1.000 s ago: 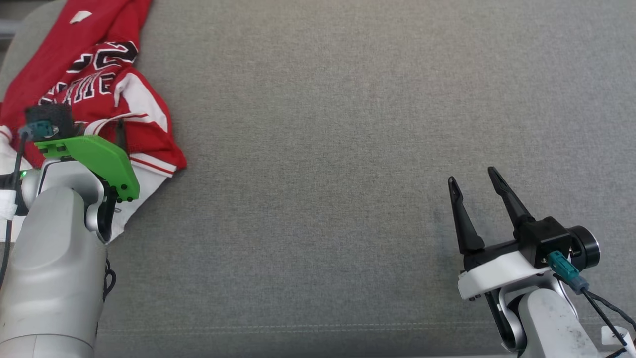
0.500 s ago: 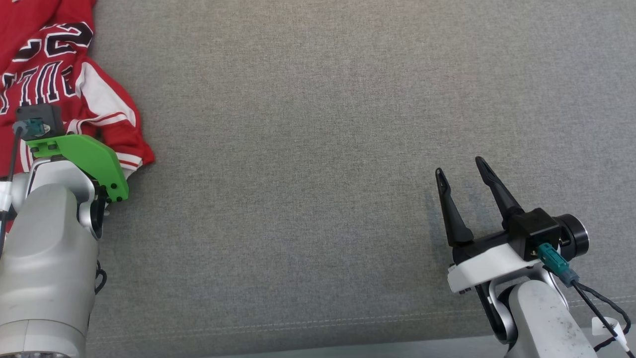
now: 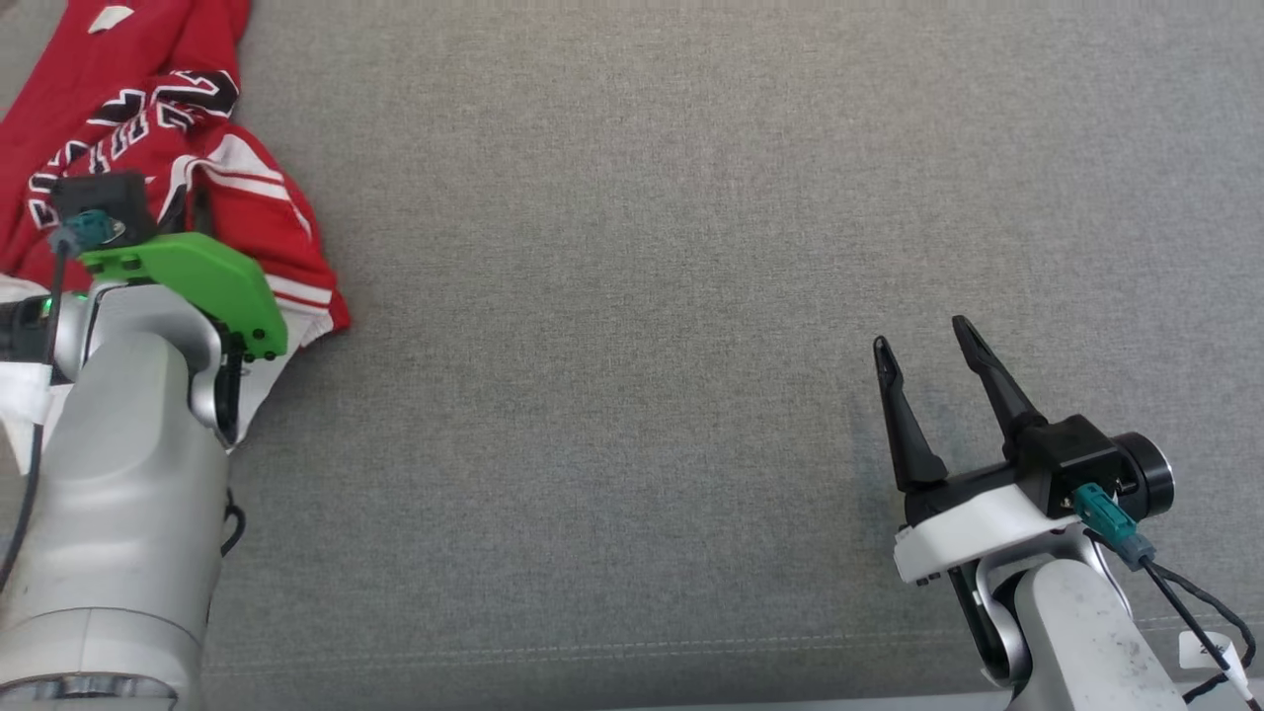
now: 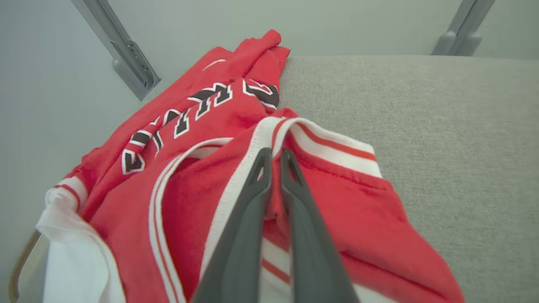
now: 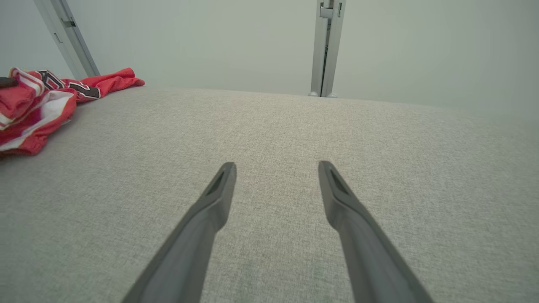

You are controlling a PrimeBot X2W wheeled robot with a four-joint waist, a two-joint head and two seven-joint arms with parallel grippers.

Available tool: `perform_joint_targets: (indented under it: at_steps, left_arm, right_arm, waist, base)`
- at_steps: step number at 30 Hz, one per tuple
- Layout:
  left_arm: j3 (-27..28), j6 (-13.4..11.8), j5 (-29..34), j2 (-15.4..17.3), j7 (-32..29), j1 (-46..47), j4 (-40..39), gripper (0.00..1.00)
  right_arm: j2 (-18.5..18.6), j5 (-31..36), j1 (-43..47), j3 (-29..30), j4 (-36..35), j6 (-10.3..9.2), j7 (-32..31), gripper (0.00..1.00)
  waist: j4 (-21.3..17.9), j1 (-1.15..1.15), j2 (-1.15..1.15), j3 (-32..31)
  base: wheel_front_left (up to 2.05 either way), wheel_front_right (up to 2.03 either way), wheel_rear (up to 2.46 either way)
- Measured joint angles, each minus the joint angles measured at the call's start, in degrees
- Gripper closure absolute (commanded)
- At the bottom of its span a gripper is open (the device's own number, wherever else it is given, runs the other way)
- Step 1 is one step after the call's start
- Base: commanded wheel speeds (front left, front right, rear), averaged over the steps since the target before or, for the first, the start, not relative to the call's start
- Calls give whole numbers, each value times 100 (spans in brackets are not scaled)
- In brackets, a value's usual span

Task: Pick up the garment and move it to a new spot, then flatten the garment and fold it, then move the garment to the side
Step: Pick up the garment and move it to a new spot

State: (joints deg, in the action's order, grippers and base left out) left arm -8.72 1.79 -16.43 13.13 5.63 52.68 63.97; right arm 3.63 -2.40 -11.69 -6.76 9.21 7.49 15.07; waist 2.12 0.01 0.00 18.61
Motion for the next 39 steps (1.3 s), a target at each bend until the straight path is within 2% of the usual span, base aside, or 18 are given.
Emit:
perform_joint_targets:
  at_steps: [7, 8, 16, 20, 23, 31, 39]
  left_arm:
    - [-187, 2, 49, -460, 599, 207, -326, 100]
    - [-260, 2, 76, -605, 704, 304, -493, 100]
    - [-631, 69, 111, -951, 860, 628, -1267, 100]
    - [-970, 109, -59, -1022, 761, 614, -1506, 100]
    - [-1452, 125, -539, -1016, 590, 481, -1794, 100]
    - [-2954, -297, -1393, -1035, 254, 165, -2362, 100]
    - [-3742, -519, -1986, -1043, 94, 266, -2224, 100]
  right_arm:
    - [-35, -51, 106, -26, 92, 0, 0, 0]
    - [-42, -55, 156, -42, 109, 0, 0, 0]
    - [-62, -102, 302, -76, 160, 0, 0, 0]
    - [-66, -141, 324, -100, 165, 0, 0, 0]
    - [-71, -167, 321, -179, 166, 0, 0, 0]
    - [-75, -400, 213, -310, 134, 0, 0, 0]
    - [-73, -678, 108, -485, 91, 0, 0, 0]
  waist:
    - [91, 0, 0, -383]
    - [97, 0, 0, -501]
    - [-90, 0, 0, -855]
    - [-315, 0, 0, -928]
    - [-522, 0, 0, -951]
    - [-1165, 0, 0, -870]
    - [-1914, 0, 0, -696]
  base:
    - [0, 0, 0]
    - [0, 0, 0]
    - [0, 0, 0]
    - [0, 0, 0]
    - [0, 0, 0]
    - [0, 0, 0]
    - [0, 0, 0]
